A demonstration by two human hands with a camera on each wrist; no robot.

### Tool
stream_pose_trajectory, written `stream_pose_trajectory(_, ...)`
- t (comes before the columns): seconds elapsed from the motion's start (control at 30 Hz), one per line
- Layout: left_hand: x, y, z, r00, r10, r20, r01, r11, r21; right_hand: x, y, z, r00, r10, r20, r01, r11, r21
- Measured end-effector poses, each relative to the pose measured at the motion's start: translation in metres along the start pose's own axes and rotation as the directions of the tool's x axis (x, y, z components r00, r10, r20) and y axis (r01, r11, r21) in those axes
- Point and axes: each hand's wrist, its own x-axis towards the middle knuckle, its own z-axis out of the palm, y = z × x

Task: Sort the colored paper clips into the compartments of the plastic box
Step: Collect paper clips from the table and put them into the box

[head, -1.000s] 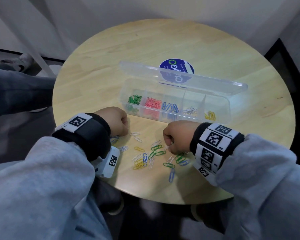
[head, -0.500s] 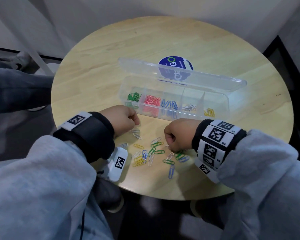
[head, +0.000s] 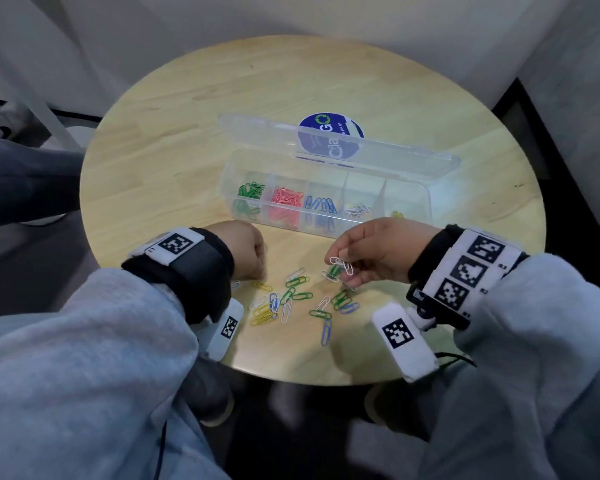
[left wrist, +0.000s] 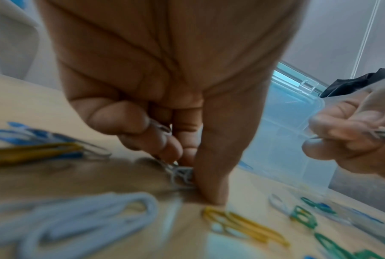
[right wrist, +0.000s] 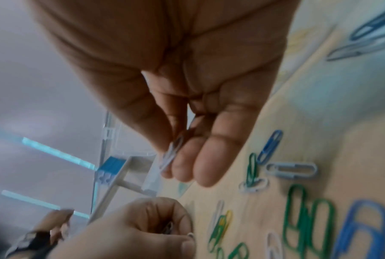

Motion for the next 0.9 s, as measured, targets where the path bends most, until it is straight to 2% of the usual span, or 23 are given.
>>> stream_pose_trajectory(0.1, -0.002, -0.001, 0.001, 1.000, 0.010, -0.006, -0.010, 1.000, -0.013, -0.007, 0.006, 0.001, 0.995, 0.036, -0.095, -0.006, 0.955, 0.297)
stream_pose_trajectory(0.2, -0.005, -0.006, 0.000, 0.999, 0.006, -0.053, -0.011, 0.996, -0.088, -0.015, 0.011, 0.000, 0.988, 0.054, -0.147, 0.036, 0.835, 0.549)
stream_pose_trajectory(0.27, -0.008, -0.014, -0.006, 0.997, -0.010, -0.082, -0.001, 0.990, -0.139, -0.020, 0.013, 0.001, 0.985, 0.061, -0.163, 0.056, 0.773, 0.632)
stream_pose_trajectory(0.33, -0.010, -0.020, -0.012, 0.993, -0.033, -0.114, 0.013, 0.986, -0.169, -0.022, 0.015, 0.006, 0.974, 0.075, -0.216, 0.080, 0.773, 0.629)
stream_pose_trajectory(0.43, -0.012, -0.024, -0.013, 0.988, -0.040, -0.148, 0.014, 0.985, -0.173, -0.021, 0.020, 0.015, 0.938, 0.102, -0.331, 0.070, 0.880, 0.470)
stream_pose_trajectory(0.53, -0.012, -0.021, -0.010, 0.991, -0.025, -0.130, 0.002, 0.985, -0.173, -0.019, 0.028, 0.019, 0.917, 0.134, -0.376, -0.044, 0.970, 0.238)
stream_pose_trajectory(0.6, -0.010, -0.022, -0.012, 0.993, -0.026, -0.119, 0.003, 0.982, -0.190, -0.017, 0.033, 0.016, 0.914, 0.117, -0.389, -0.112, 0.993, 0.034)
stream_pose_trajectory(0.7, -0.007, -0.021, -0.013, 0.997, -0.053, -0.052, 0.028, 0.917, -0.399, -0.017, 0.034, 0.012, 0.894, 0.045, -0.446, -0.196, 0.934, -0.298)
stream_pose_trajectory(0.8, -0.007, -0.024, -0.019, 0.996, -0.084, -0.005, 0.067, 0.819, -0.570, -0.017, 0.028, 0.012, 0.886, -0.013, -0.463, -0.246, 0.833, -0.496)
stream_pose_trajectory(0.83, -0.006, -0.025, -0.020, 0.995, -0.102, -0.016, 0.075, 0.824, -0.562, -0.016, 0.026, 0.014, 0.888, -0.028, -0.458, -0.266, 0.782, -0.564)
stream_pose_trajectory(0.9, -0.005, -0.027, -0.020, 0.991, -0.114, -0.068, 0.075, 0.903, -0.424, -0.013, 0.023, 0.018, 0.899, -0.048, -0.435, -0.289, 0.681, -0.672)
